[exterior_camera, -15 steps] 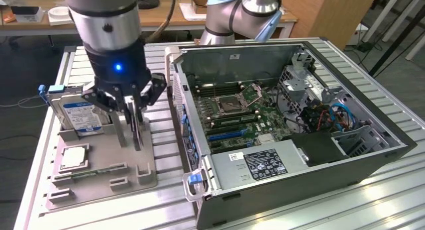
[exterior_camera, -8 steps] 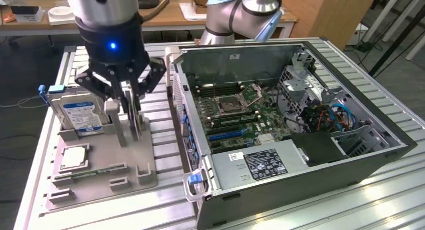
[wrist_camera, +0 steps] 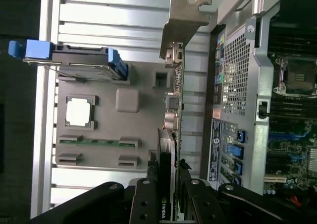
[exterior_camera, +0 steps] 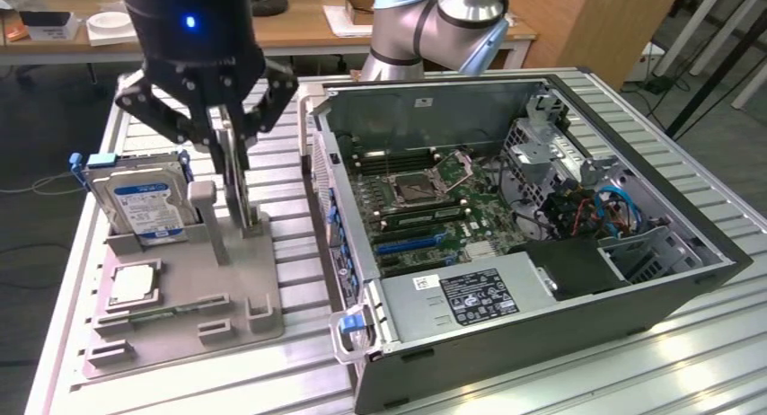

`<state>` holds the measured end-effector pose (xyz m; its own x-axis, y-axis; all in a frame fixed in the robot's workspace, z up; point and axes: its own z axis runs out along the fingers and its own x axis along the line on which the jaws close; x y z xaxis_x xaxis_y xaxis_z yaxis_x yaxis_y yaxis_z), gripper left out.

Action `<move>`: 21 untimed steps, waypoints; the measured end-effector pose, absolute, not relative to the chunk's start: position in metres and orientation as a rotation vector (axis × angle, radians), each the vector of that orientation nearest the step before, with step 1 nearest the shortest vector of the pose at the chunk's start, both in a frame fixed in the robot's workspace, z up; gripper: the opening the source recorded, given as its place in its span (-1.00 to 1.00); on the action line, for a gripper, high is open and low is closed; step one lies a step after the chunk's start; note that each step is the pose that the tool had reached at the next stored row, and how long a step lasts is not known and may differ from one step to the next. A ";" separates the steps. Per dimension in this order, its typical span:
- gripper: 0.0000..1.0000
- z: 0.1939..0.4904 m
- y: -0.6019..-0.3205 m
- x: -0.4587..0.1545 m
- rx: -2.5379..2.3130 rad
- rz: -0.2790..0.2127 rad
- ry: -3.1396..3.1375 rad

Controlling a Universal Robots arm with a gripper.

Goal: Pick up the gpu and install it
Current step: 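Pick up the gpu and move the gpu toward the slot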

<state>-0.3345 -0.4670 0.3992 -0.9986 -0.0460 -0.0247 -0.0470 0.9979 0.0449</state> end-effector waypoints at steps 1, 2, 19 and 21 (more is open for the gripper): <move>-0.47 0.404 -0.467 -0.334 -0.073 0.071 3.116; -0.47 0.408 -0.467 -0.334 -0.073 0.071 3.116; -0.47 0.455 -0.467 -0.334 -0.073 0.064 3.117; -0.47 0.455 -0.467 -0.324 -0.072 0.064 3.117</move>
<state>-0.3239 -0.4670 0.4550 -0.9987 -0.0460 -0.0239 -0.0469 0.9981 0.0403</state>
